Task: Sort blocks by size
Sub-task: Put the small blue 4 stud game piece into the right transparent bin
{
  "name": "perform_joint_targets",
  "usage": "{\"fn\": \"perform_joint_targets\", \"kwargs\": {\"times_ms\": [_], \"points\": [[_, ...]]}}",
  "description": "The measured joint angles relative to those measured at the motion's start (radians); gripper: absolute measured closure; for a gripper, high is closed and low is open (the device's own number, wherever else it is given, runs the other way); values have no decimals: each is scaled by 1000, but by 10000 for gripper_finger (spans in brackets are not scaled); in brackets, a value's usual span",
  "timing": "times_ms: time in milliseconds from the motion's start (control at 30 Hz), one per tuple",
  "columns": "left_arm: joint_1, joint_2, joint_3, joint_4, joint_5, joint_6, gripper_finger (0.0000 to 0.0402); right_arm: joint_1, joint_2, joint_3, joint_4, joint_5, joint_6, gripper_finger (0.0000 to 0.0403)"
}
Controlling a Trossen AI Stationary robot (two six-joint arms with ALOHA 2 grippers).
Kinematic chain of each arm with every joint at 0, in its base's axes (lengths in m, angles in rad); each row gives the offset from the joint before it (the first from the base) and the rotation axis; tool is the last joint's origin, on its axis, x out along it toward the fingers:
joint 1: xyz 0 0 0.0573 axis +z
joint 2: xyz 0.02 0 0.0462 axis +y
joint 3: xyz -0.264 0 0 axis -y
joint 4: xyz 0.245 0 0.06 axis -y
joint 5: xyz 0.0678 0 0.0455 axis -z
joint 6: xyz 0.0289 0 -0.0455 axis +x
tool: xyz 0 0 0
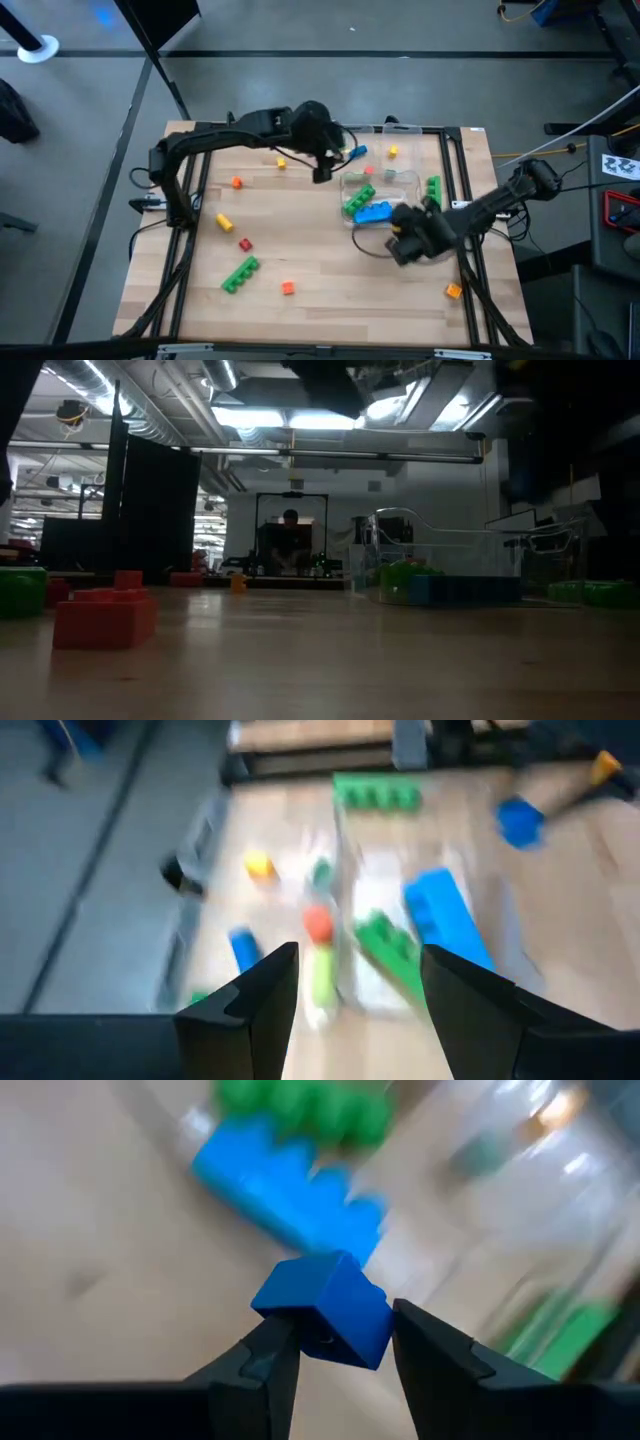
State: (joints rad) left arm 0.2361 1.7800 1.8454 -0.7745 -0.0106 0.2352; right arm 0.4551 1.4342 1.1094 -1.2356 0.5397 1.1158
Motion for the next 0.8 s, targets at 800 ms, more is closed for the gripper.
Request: {"fn": "perform_joint_targets", "kwargs": {"times_ms": [800], "points": [[-322, -5, -154, -468, 11, -281, 206, -924, 4, 67, 368, -127, -1046, 258]]}}
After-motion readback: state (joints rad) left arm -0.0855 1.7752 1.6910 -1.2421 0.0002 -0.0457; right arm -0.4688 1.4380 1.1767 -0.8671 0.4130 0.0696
